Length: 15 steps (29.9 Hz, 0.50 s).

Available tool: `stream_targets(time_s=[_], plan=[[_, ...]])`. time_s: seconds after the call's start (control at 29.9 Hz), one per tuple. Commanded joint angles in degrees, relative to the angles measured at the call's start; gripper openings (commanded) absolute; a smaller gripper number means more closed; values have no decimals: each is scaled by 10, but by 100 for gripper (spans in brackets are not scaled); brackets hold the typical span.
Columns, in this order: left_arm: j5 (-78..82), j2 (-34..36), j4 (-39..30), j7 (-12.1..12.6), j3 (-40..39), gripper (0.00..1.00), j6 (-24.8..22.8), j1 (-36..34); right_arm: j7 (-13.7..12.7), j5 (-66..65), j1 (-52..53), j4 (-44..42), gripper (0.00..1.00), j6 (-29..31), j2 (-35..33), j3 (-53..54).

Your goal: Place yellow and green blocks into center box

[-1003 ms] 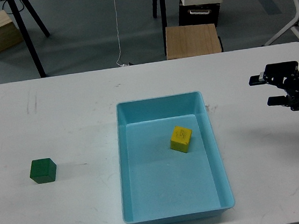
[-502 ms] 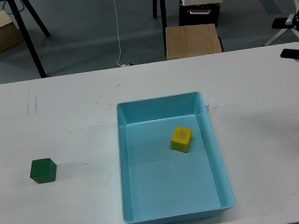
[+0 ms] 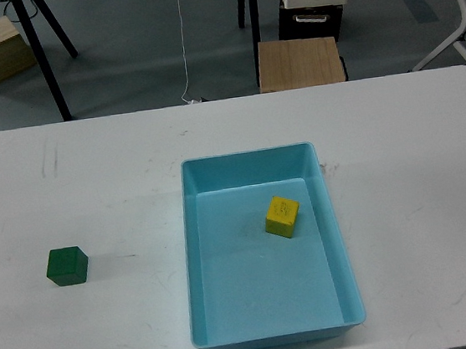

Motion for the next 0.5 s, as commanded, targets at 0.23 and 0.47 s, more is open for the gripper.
stream_targets(time_s=[0.23,0.47], plan=[[103,20,-31,0,-1,100,0,-18,-1,-1,2,4,98,3,6,2],[196,63,-45,0,-7,100,0,-73,-1,-2,1,4,98,3,6,0]])
